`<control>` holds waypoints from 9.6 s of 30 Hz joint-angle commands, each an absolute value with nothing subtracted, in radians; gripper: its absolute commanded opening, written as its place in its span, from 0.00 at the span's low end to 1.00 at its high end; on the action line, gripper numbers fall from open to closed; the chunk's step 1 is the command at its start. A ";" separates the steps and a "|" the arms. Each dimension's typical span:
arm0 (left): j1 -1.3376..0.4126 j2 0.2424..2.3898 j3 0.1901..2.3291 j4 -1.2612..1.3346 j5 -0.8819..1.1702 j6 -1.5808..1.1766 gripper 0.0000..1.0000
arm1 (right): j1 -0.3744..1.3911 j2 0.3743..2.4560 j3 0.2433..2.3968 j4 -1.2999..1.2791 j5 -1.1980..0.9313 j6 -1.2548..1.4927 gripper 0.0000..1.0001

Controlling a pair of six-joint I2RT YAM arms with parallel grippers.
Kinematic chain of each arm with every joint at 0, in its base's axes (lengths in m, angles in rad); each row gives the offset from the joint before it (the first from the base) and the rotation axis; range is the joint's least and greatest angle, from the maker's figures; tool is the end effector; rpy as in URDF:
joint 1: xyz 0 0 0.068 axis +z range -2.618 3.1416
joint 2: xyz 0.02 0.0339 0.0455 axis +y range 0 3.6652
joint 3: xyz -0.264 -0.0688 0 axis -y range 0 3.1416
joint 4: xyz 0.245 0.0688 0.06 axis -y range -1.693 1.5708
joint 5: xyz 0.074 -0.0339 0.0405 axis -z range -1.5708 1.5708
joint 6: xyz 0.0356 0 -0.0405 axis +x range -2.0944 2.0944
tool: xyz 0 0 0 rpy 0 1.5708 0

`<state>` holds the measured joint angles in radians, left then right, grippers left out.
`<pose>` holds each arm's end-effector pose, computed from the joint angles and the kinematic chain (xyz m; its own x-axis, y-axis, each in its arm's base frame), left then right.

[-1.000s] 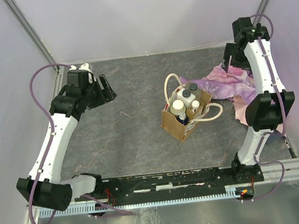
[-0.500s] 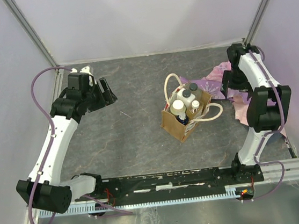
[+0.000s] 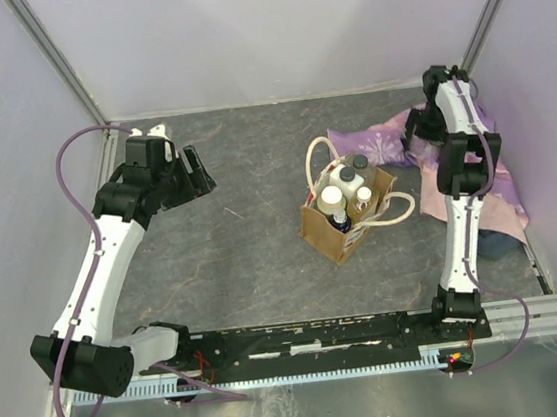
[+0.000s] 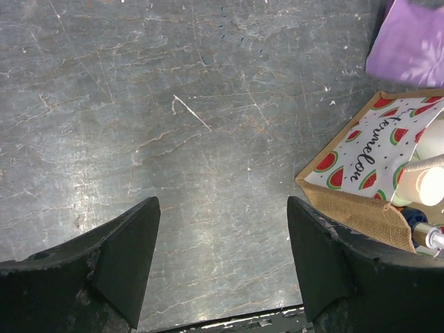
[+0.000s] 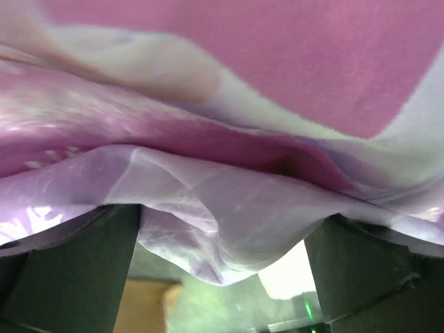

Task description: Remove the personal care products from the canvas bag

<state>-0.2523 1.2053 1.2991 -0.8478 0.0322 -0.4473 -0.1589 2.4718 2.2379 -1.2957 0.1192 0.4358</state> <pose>0.2358 -0.0620 0.3677 -0.7154 -0.2620 -0.6477 -0.0413 0.9413 -0.3352 0.4769 -0.0807 0.1697 -0.8260 0.5569 -0.0875 0.5633 0.8213 -0.0903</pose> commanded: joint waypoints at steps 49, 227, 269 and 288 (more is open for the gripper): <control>-0.240 1.175 1.247 -0.766 0.238 -0.560 0.78 | 0.449 1.650 1.351 -0.817 -0.114 0.874 1.00; -0.486 1.300 0.928 -0.688 0.165 -0.555 0.03 | 0.507 1.528 1.283 -0.493 0.516 0.394 0.91; -0.486 1.226 0.969 -0.649 0.227 -0.643 0.03 | 0.949 1.816 1.593 -0.688 0.239 0.469 0.97; -0.486 1.218 0.951 -0.651 0.222 -0.634 0.03 | 0.960 1.672 1.657 -0.605 0.468 0.434 0.60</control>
